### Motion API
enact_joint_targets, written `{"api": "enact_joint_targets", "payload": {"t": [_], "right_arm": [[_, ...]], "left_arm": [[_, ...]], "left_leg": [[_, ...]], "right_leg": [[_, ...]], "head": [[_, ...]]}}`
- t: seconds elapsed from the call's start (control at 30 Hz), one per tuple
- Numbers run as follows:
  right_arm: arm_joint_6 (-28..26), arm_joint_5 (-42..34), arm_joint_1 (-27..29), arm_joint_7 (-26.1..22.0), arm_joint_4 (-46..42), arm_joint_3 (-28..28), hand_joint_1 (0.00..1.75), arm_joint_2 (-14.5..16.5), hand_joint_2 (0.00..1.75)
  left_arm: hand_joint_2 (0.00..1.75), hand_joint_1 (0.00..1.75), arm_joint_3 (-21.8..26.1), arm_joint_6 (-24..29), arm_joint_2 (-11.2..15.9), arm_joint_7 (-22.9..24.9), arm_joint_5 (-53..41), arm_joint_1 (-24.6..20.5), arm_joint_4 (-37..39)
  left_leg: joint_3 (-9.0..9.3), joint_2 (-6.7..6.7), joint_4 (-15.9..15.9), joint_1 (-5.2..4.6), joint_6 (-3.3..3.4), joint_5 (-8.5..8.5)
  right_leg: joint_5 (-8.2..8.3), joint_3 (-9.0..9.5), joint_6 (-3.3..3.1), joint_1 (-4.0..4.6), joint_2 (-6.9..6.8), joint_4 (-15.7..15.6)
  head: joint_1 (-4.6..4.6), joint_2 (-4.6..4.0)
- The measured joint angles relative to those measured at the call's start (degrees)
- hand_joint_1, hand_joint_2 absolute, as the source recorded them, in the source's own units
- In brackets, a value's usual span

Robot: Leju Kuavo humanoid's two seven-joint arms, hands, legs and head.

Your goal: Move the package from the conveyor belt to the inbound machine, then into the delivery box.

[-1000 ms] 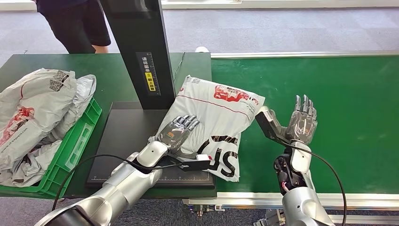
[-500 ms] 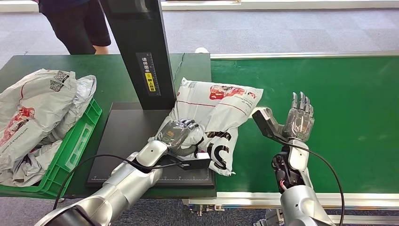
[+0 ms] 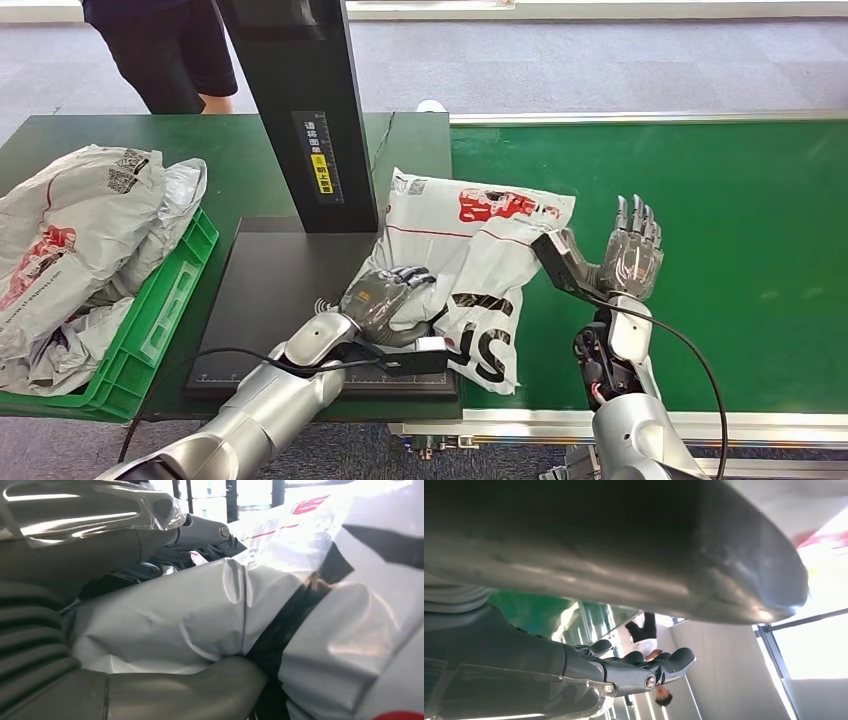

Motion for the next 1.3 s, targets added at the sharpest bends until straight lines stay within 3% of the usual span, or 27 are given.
{"api": "enact_joint_targets", "payload": {"t": [0.23, 0.43, 0.63, 0.9, 1.07, 1.1, 1.13, 1.2, 1.23, 1.27, 1.3], "right_arm": [[0.0, 0.2, -0.1, 0.9, -0.1, 0.2, 0.0, 0.0, 0.0], [0.0, 0.1, -0.1, 0.8, -0.9, 0.1, 0.0, -0.2, 0.0], [0.0, 0.0, 0.0, 0.3, -1.1, -0.2, 0.0, -0.8, 0.0], [0.0, 0.0, 0.0, -0.1, -1.2, -0.6, 0.0, -1.2, 0.0], [0.0, 0.2, 1.2, -0.2, -2.1, -0.8, 0.0, -1.4, 0.0], [0.0, 0.4, 1.6, -0.1, -2.4, -0.9, 0.0, -1.4, 0.0], [0.0, 0.5, 1.9, -0.1, -2.7, -1.0, 0.0, -1.5, 0.0], [0.0, 0.9, 2.3, -0.1, -3.1, -1.2, 0.0, -1.5, 0.0], [0.0, 1.0, 2.4, -0.1, -3.2, -1.3, 0.0, -1.5, 0.0], [0.0, 1.0, 2.5, -0.1, -3.2, -1.3, 0.0, -1.5, 0.0], [0.0, 1.0, 2.5, -0.1, -3.2, -1.4, 0.0, -1.5, 0.0]], "left_arm": [[1.75, 1.75, -1.9, -6.3, -1.6, -8.5, 6.9, 4.2, -5.6], [1.75, 1.75, -7.0, -8.7, -0.8, -9.6, 12.4, 9.2, -13.8], [1.75, 1.75, -11.3, -4.7, 1.7, -6.7, 15.7, 13.1, -23.1], [1.75, 1.75, -13.0, -2.8, 4.3, -4.9, 17.3, 15.0, -30.3], [1.75, 1.75, -11.6, 4.5, 6.3, -1.9, 19.6, 18.0, -37.5], [1.75, 1.68, -11.0, 6.2, 6.7, -1.3, 19.5, 18.9, -39.4], [1.75, 1.35, -10.4, 7.9, 7.0, -0.9, 19.3, 19.9, -41.3], [1.75, 0.48, -9.1, 10.4, 7.6, 0.0, 18.8, 21.6, -45.0], [1.31, 0.1, -8.4, 10.6, 7.8, 0.7, 18.5, 22.4, -46.7], [0.87, 0.0, -7.9, 9.9, 8.1, 1.8, 17.8, 23.1, -48.3], [0.44, 0.0, -7.4, 8.0, 8.3, 3.5, 16.7, 23.6, -49.6]], "left_leg": [[-0.05, -0.01, 0.0, -0.08, 0.01, -0.01], [-0.22, 0.04, 0.0, -0.07, 0.02, -0.01], [-0.39, 0.1, 0.0, -0.07, 0.01, -0.01], [-0.43, 0.11, 0.0, -0.07, 0.01, -0.01], [-0.46, 0.11, 0.0, -0.07, 0.01, -0.01], [-0.48, 0.11, 0.0, -0.07, 0.01, -0.01], [-0.5, 0.11, 0.0, -0.07, 0.01, -0.01], [-0.54, 0.12, 0.0, -0.07, 0.01, -0.01], [-0.55, 0.11, 0.0, -0.07, 0.01, -0.01], [-0.56, 0.11, 0.0, -0.07, 0.01, -0.01], [-0.56, 0.1, 0.0, -0.07, 0.01, -0.01]], "right_leg": [[-0.01, -0.04, 0.02, -0.1, -0.03, 0.0], [-0.01, -0.27, 0.03, -0.09, -0.01, 0.0], [0.01, -0.48, 0.02, -0.05, 0.06, 0.0], [0.0, -0.5, 0.02, -0.04, 0.06, 0.0], [0.0, -0.53, 0.02, -0.04, 0.05, 0.0], [0.0, -0.55, 0.02, -0.04, 0.06, 0.0], [0.0, -0.57, 0.02, -0.04, 0.06, 0.0], [0.0, -0.61, 0.02, -0.04, 0.06, 0.0], [0.0, -0.62, 0.02, -0.04, 0.06, 0.0], [0.0, -0.62, 0.02, -0.04, 0.06, 0.0], [0.0, -0.62, 0.02, -0.04, 0.05, 0.0]], "head": [[0.0, 0.0], [-0.01, 0.0], [-0.01, 0.0], [0.0, 0.0], [-0.02, 0.0], [-0.02, 0.0], [-0.02, 0.0], [-0.01, 0.0], [-0.01, 0.0], [-0.01, 0.0], [-0.01, 0.0]]}}
